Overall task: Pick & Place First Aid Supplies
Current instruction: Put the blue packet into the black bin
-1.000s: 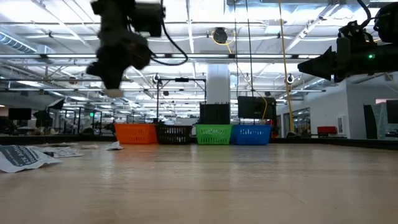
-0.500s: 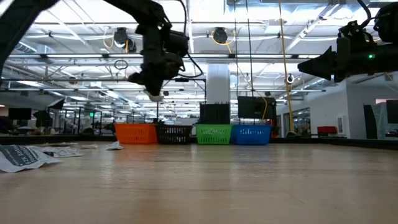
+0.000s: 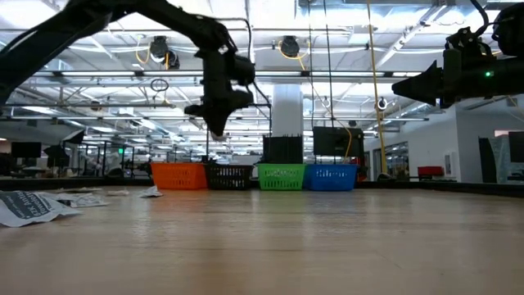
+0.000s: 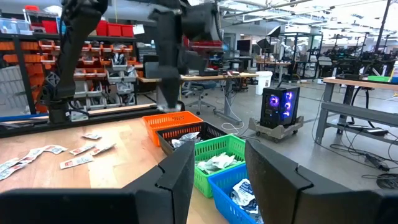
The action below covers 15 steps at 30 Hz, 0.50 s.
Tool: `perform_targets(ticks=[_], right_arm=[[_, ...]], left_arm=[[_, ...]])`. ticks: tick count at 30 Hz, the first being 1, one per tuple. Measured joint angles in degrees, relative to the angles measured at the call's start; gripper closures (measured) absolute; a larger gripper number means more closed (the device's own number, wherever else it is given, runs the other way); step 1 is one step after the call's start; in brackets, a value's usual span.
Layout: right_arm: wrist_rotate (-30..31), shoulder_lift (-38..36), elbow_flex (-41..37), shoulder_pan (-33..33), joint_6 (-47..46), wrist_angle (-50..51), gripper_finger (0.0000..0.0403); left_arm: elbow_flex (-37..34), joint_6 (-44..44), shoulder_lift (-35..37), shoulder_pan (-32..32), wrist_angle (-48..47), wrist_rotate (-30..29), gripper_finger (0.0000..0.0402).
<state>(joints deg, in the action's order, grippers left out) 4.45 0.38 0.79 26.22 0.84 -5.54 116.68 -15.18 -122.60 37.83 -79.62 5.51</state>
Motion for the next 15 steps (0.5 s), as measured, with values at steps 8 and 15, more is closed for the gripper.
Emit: perform_targets(ticks=[8, 15], right_arm=[[0.0, 0.0, 0.0, 0.0, 0.0, 0.0, 0.0264], [0.0, 0.0, 0.0, 0.0, 0.0, 0.0, 0.0264]], left_arm=[[-0.1, 0.9, -5.9, 0.7, 5.4, -2.0, 0.0393], [-0.1, -0.1, -7.2, 0.7, 6.3, -2.6, 0.0372]])
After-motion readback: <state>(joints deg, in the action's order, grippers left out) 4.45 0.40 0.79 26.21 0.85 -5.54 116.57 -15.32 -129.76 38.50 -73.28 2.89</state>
